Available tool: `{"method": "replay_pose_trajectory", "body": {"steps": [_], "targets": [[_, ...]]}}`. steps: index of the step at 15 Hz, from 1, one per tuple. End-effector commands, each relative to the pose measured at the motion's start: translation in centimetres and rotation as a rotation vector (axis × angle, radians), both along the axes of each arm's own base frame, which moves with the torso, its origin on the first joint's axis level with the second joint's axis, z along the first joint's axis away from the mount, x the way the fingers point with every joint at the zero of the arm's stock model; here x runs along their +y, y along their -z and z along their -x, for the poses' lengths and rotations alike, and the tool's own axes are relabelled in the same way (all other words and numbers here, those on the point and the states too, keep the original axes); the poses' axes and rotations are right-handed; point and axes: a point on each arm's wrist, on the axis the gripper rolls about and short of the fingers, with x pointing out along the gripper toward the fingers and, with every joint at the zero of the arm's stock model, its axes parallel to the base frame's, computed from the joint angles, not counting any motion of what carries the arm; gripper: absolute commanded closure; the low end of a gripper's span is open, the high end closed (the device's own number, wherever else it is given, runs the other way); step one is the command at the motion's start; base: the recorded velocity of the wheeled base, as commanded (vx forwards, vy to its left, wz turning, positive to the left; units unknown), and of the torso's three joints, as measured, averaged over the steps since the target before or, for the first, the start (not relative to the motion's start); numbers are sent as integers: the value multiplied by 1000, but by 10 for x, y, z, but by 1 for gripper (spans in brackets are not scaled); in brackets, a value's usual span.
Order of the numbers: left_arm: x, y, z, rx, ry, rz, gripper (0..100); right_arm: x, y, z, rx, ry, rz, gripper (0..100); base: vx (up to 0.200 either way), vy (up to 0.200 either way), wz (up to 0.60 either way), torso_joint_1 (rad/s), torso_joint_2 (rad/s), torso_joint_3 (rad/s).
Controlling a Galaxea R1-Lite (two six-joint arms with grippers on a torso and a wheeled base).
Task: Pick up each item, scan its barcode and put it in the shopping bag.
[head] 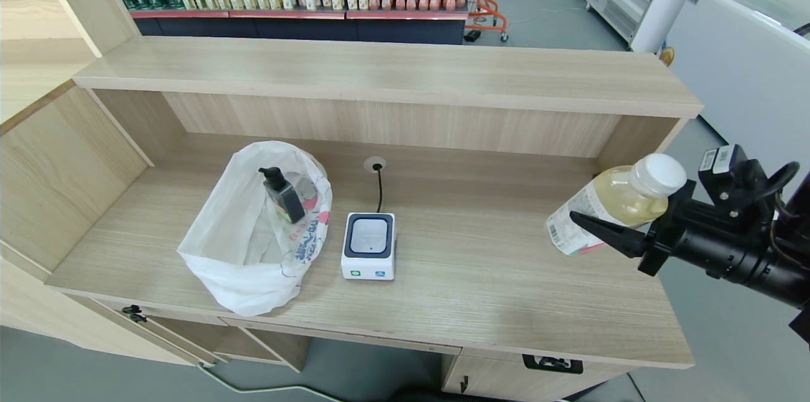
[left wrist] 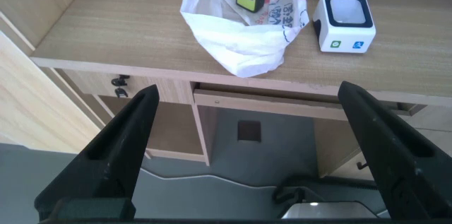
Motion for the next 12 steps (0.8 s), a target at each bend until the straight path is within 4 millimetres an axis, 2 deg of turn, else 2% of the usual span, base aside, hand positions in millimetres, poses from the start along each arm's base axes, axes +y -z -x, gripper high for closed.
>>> {"method": "replay_pose_trajectory", "body": {"steps": [1,5,6,8,12], "targets": [[0,0,0,-1,0,0,0,1,-6,-11,-115,18,96,100,0,0,0,0,0,0],[0,0,0,-1,0,0,0,-1,-4,-14,-279,74,262,100,0,0,0,0,0,0],[0,0,0,-1,0,0,0,-4,-4,-13,-301,140,300,100,0,0,0,0,0,0],[0,0,0,-1,0,0,0,-6,-3,-12,-291,252,315,100,0,0,0,0,0,0],[0,0,0,-1,0,-1,0,-5,-9,-19,-317,272,315,100,0,0,0,0,0,0]]}}
